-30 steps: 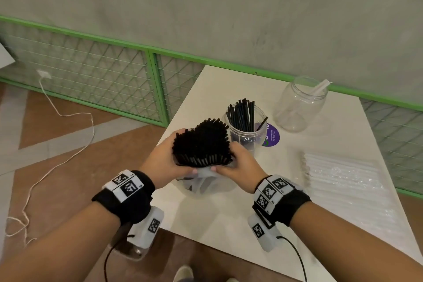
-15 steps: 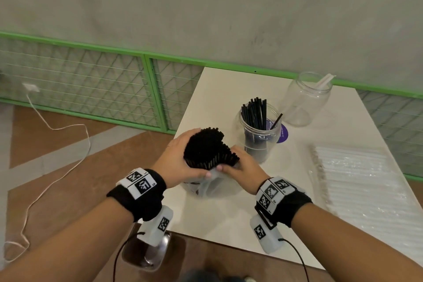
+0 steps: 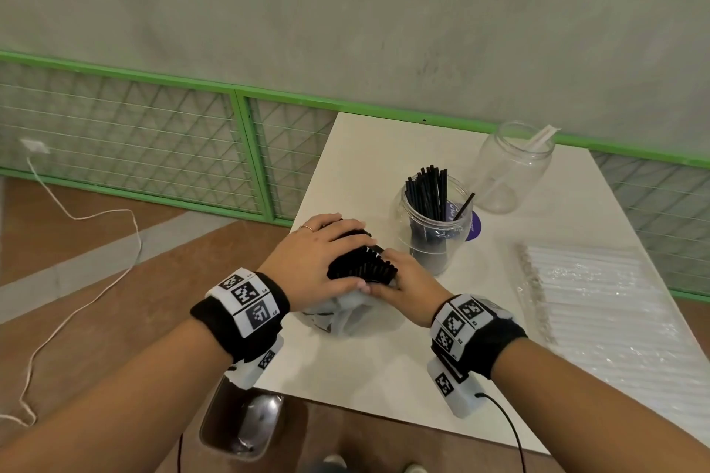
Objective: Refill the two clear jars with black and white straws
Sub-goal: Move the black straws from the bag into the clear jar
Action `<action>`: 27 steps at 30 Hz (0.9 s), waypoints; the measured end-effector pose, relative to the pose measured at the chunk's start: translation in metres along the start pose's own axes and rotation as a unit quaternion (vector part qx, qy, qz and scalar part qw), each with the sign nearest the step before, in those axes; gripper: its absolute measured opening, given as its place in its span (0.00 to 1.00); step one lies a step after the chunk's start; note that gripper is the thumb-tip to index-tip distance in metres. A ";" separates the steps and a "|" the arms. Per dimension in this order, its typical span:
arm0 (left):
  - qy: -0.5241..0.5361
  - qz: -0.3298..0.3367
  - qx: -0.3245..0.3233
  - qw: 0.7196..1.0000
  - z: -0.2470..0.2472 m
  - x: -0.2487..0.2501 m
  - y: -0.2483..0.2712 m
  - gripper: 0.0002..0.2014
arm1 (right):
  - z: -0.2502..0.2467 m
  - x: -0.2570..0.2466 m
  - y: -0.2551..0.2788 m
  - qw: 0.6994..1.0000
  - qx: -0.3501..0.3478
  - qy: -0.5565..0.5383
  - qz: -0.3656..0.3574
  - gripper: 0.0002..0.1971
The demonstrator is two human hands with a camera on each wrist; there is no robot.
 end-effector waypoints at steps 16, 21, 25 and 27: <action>0.129 -0.017 0.188 0.974 0.001 -0.002 0.002 0.12 | -0.022 -0.014 0.010 0.979 0.137 0.143 -0.045 0.24; 0.108 -0.030 0.185 0.976 0.005 -0.003 0.004 0.12 | -0.020 -0.005 0.011 0.990 0.072 0.112 0.033 0.20; 0.099 -0.045 0.169 0.980 0.003 -0.005 0.006 0.13 | -0.013 -0.004 0.021 0.995 0.075 0.056 0.044 0.35; 0.095 -0.045 0.157 0.982 0.003 -0.005 0.007 0.13 | -0.011 -0.010 0.021 0.993 0.100 0.045 0.046 0.43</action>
Point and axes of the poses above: each hand's wrist, its own y-axis away from the middle knuckle, its own z-axis out of the palm, x = y × z, the point moved 3 cm from there along -y, towards the middle knuckle, and after that the axes turned 10 degrees about y, right-handed, at the moved point
